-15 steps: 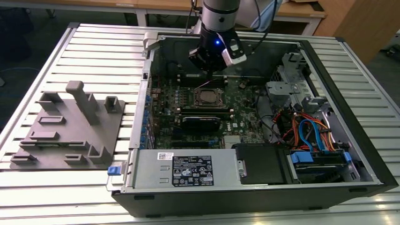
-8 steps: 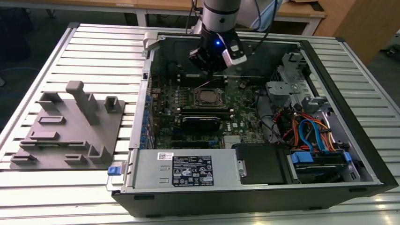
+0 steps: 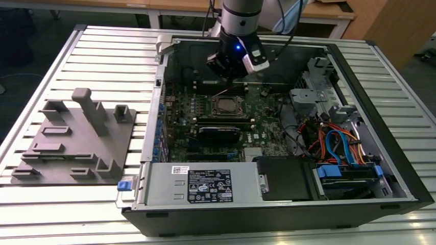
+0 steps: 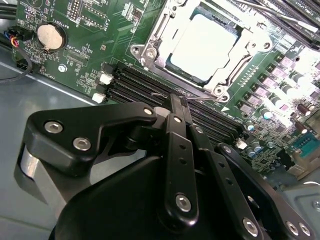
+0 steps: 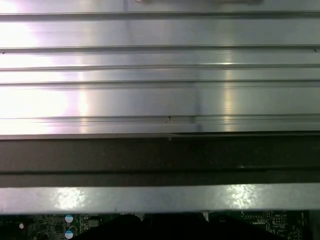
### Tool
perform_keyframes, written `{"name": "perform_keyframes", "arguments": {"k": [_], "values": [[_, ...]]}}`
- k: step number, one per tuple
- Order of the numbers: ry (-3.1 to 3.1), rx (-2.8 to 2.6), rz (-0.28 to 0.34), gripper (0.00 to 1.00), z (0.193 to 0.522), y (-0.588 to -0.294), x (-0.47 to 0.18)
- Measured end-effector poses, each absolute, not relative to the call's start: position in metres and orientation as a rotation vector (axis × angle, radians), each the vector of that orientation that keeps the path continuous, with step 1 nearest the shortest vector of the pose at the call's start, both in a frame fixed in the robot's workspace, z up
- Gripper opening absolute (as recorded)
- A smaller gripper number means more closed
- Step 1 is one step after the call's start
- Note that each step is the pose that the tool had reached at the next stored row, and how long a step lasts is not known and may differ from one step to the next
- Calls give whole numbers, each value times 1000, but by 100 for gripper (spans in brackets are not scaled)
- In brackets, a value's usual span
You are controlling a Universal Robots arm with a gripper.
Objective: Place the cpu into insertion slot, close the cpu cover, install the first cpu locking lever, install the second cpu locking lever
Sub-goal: 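Install the first cpu locking lever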
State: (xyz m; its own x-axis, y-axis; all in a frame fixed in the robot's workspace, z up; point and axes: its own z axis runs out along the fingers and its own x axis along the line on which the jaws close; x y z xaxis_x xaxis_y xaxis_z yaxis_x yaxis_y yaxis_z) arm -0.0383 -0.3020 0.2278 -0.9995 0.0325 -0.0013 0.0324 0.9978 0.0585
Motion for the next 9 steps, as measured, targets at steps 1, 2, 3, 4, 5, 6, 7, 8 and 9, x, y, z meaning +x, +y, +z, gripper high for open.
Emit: {"name": "perform_keyframes", "arguments": {"k": [1,2,3,4,5,6,7,8,9], "values": [[3138,51,92,10,227,-302,-38],[3138,51,92,10,227,-302,-38],[3138,51,92,10,227,-302,-38],[3138,51,92,10,226,-302,-38],[3138,51,92,10,226,-302,-37],[3138,52,92,10,225,-302,-37],[3138,52,92,10,225,-302,-37],[3138,52,92,10,224,-302,-37],[3138,52,92,10,224,-302,-36]]}}
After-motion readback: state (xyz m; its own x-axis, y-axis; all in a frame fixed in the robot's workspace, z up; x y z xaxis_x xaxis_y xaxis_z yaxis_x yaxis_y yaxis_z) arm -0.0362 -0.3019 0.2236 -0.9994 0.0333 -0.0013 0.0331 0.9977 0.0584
